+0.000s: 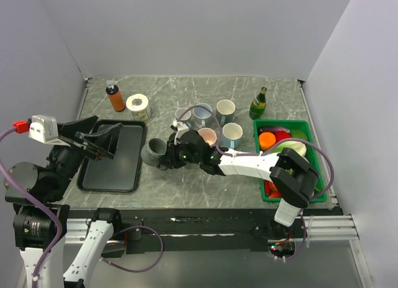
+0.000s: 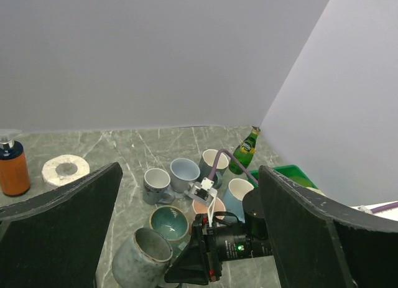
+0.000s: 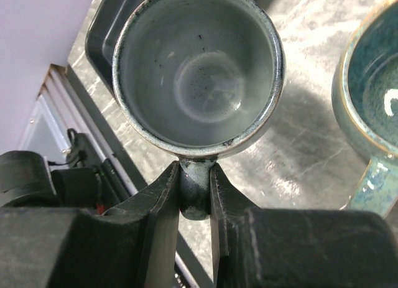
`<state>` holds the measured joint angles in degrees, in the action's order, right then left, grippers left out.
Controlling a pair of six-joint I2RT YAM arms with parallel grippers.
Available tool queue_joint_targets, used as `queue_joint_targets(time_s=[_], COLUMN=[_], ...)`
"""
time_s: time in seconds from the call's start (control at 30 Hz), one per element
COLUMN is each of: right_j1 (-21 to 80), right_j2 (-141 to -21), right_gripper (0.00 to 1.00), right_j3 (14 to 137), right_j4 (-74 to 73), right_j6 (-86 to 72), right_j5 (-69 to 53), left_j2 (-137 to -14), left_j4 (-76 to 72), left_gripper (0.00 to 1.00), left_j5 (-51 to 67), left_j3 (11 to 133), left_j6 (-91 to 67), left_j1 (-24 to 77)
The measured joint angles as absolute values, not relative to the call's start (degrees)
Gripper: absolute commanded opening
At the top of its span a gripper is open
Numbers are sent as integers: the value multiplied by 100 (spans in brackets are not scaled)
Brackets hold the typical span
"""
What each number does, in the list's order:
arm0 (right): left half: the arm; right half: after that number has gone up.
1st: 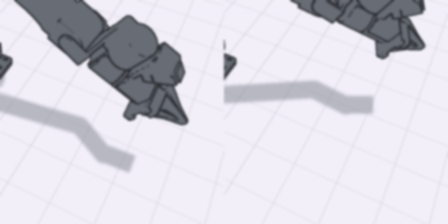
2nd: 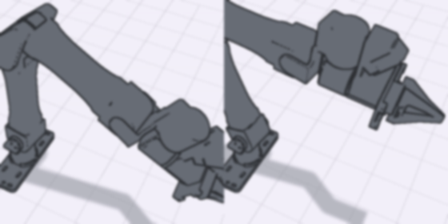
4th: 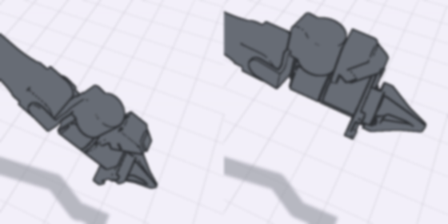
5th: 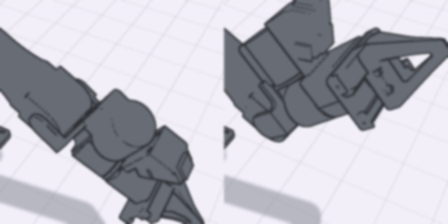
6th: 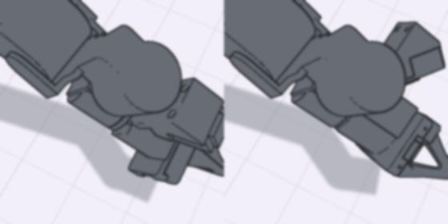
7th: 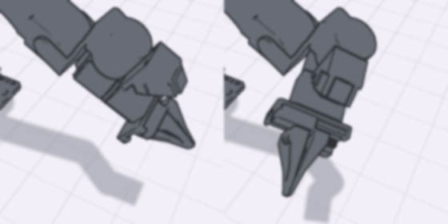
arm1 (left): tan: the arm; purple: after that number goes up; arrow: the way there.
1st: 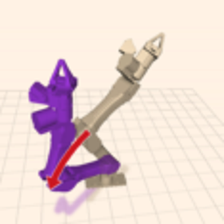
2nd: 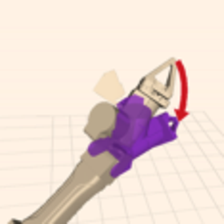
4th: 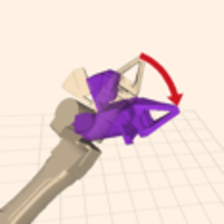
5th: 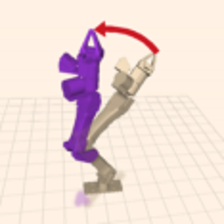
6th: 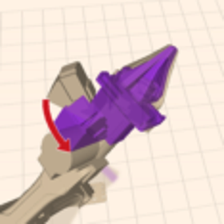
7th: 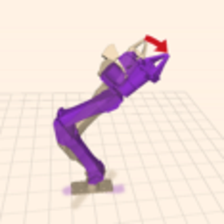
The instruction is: Turn the mug right side up
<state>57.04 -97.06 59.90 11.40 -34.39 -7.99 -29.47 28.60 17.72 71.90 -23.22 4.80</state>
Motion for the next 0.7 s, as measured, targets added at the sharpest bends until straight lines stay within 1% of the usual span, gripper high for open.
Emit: queue_joint_targets(time_s=[0.27,0.47,0.7], right_j1=[6053,6324,6372], right_j2=[-9887,-10383,-10892], right_gripper=[0,0,0], right_j3=[6233,6753,7225], right_j4=[1050,746,222], right_j6=[-2862,-2606,-2661], right_j5=[158,1044,1774], left_j2=[-2947,-2954,-2958], left_j4=[2864,2880,2921], left_gripper=[96,96,96], left_j5=[1673,1614,1533], left_j3=[7168,7166,7133], left_j6=[-2324,-2329,-2329], left_j1=[480,480,480])
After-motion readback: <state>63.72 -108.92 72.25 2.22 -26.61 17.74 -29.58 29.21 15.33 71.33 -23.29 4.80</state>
